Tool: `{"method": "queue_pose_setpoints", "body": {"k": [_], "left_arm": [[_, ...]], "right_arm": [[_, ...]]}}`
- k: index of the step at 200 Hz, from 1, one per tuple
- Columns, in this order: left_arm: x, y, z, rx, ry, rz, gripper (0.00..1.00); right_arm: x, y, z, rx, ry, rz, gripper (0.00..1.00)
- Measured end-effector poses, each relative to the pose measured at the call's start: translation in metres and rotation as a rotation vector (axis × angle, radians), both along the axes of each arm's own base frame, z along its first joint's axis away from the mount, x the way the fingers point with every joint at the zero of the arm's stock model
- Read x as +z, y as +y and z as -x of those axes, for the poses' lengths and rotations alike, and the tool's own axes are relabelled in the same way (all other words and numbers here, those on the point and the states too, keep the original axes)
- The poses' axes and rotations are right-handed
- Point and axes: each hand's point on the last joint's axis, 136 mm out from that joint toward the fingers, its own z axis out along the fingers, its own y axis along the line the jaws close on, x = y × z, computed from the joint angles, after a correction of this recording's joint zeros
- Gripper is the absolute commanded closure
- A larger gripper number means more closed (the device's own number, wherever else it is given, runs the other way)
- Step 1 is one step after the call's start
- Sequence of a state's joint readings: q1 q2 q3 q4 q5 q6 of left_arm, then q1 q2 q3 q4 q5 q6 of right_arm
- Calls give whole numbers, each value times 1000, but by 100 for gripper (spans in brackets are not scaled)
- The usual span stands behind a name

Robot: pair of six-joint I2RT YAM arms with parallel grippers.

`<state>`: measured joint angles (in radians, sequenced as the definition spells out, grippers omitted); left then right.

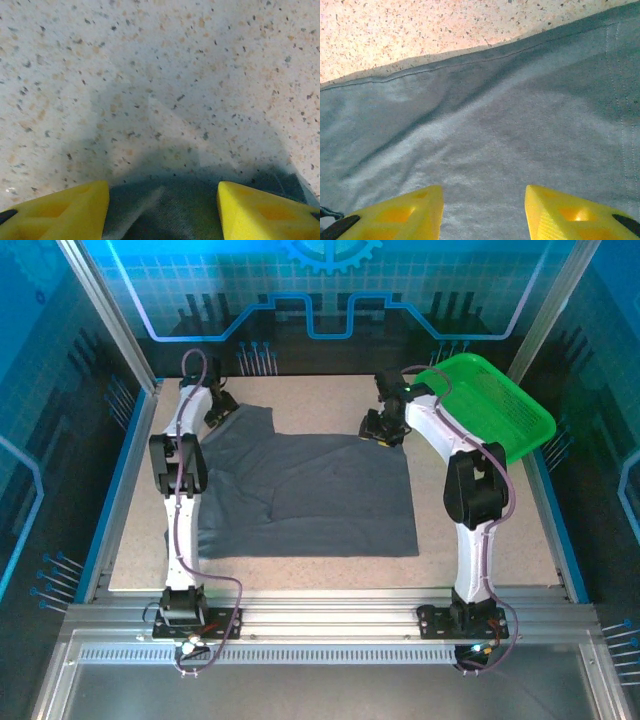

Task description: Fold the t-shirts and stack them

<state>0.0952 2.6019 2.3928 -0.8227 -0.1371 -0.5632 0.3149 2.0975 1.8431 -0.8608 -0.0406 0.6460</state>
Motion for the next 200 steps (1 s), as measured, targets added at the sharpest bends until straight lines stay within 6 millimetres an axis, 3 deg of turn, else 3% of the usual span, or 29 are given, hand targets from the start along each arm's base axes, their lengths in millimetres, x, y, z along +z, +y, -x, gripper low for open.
{"method": "queue_pose_setpoints", "body": {"k": [41,93,117,159,175,200], "left_arm": [[0,4,0,-36,3,-17,37],[-1,-10,2,-62,13,18,51],[-7,-19,9,-73,62,25,63],[-14,-23,19,-65,107,25,94],[-12,-23,18,-71,104,21,100],[-10,-21,18,-63,102,14,100]], "right_arm": [[-4,-2,6,0,18,5,53],[-13,-4,13,0,46,14,54],[-13,-5,13,-2,47,15,54],[-3,-7,-1,-16,12,40,56],[-3,-11,-11,-30,-6,66,57],[-10,-25,-21,-62,-14,142,60]]}}
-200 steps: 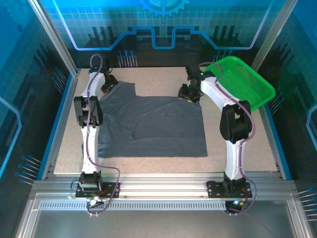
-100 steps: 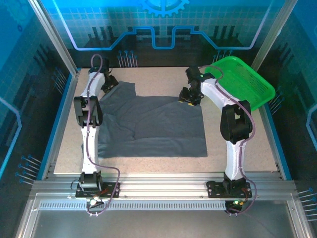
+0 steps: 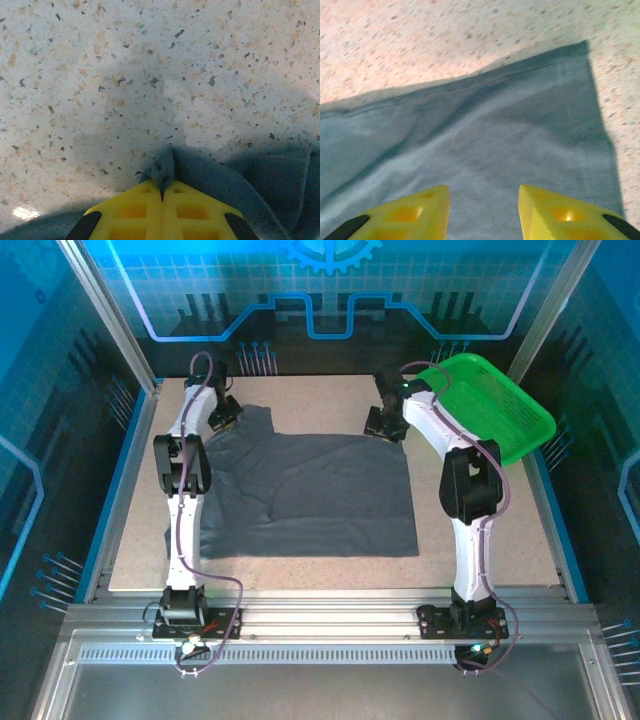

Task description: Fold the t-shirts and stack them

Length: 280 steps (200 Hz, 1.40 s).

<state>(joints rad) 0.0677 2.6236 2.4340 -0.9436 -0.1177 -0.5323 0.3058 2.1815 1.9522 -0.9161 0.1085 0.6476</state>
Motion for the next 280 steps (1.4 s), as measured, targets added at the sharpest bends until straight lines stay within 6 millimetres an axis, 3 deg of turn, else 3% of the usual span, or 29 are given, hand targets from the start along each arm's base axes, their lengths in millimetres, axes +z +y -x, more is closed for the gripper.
{"method": "queue_pose_setpoints", "body": {"k": [30,75,95,129,155,188,229,253,280], "left_arm": [[12,1,2,3,-14,-7,100],[53,-3,1,4,-95,11,100],[61,-7,5,0,-110,35,100],[56,-14,15,-12,-94,69,100],[53,-17,21,-18,-83,85,100],[57,-18,25,-19,-85,87,100],[74,-18,28,-23,-110,84,100],[82,-19,41,-23,-106,83,100],[90,-20,59,-23,-102,81,100]], "right_arm": [[-12,-27,-15,-70,-4,99,63],[-35,-68,-53,-166,-4,151,63],[-52,-73,-63,-174,11,157,63],[-79,-68,-68,-165,46,152,66],[-73,-66,-75,-167,26,140,77],[-77,-64,-75,-171,30,128,100],[-76,-64,-71,-175,22,121,100],[-73,-67,-57,-174,39,125,100],[-56,-66,-55,-171,7,113,100]]}}
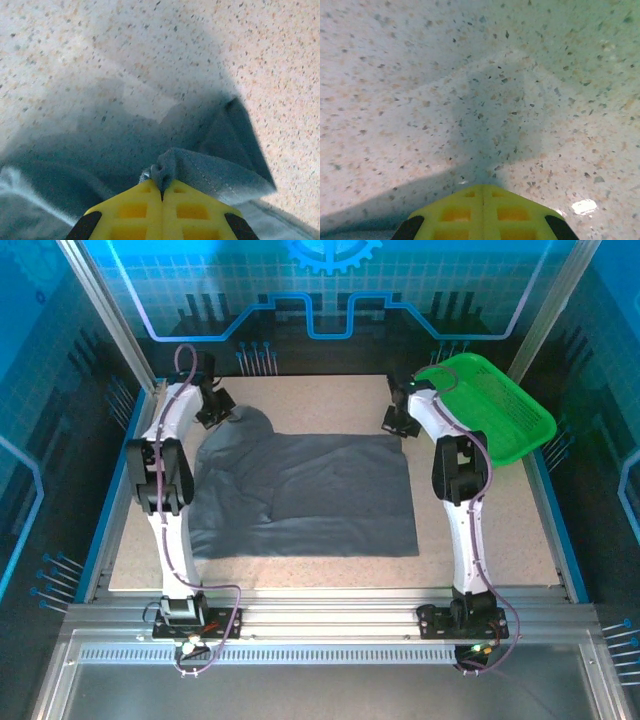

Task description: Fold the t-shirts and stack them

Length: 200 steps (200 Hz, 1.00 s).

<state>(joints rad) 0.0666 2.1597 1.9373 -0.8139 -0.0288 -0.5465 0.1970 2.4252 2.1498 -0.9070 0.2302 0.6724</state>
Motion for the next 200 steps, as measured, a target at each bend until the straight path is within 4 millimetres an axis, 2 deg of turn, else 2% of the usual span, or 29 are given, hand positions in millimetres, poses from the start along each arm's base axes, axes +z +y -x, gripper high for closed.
{"method": "queue_pose_setpoints", "body": {"k": [55,81,113,127,158,179,200], "left_arm": [[38,-2,31,0,-67,-4,100],[44,-4,55,0,-76,-5,100],[36,-6,102,1,-41,-7,100],[33,-7,128,5,-26,-12,100],[39,-4,179,26,-39,-42,100],[35,-3,209,56,-40,-45,100],[18,-4,234,89,-2,-34,100]], "right_arm": [[39,2,2,35,-90,-21,100],[48,4,13,67,-106,-35,100],[50,6,45,104,-85,-38,100],[50,6,65,112,-68,-41,100],[51,1,107,113,-44,-40,100],[45,-2,135,112,-20,-42,100],[30,-4,159,112,24,-43,100]]}}
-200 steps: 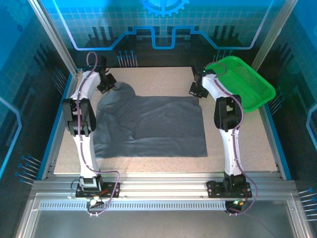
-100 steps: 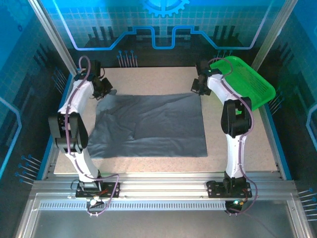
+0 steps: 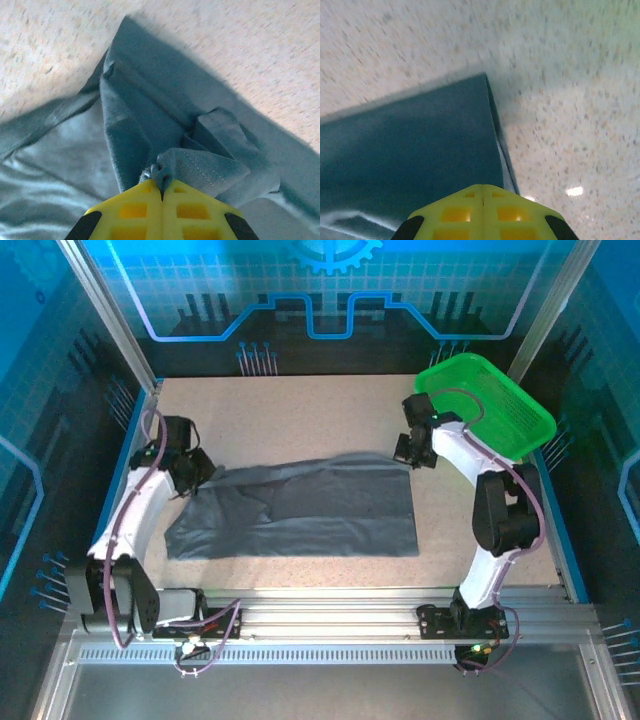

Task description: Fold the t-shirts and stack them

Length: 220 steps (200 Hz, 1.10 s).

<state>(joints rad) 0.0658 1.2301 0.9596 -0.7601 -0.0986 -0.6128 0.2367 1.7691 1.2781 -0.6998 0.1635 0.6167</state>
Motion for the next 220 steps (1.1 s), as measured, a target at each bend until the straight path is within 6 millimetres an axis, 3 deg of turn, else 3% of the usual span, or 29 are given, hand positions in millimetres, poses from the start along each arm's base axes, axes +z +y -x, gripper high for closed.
{"method": "queue_pose_setpoints", "body": {"k": [20,39,80,137,177,220], "left_arm": [[-15,2,18,42,51,2,100],[-16,7,28,69,67,-23,100],[-11,17,35,103,60,-70,100],[-3,33,45,124,76,-173,100],[-6,36,50,127,96,-190,100],[-17,37,59,124,132,-199,100]], "right_arm": [[-14,-2,17,4,44,10,100],[-20,-1,28,14,67,17,100],[-14,8,39,48,50,33,100],[-13,-3,48,48,58,107,100],[-16,-10,53,54,72,150,100],[-21,-4,62,84,90,158,99]]}}
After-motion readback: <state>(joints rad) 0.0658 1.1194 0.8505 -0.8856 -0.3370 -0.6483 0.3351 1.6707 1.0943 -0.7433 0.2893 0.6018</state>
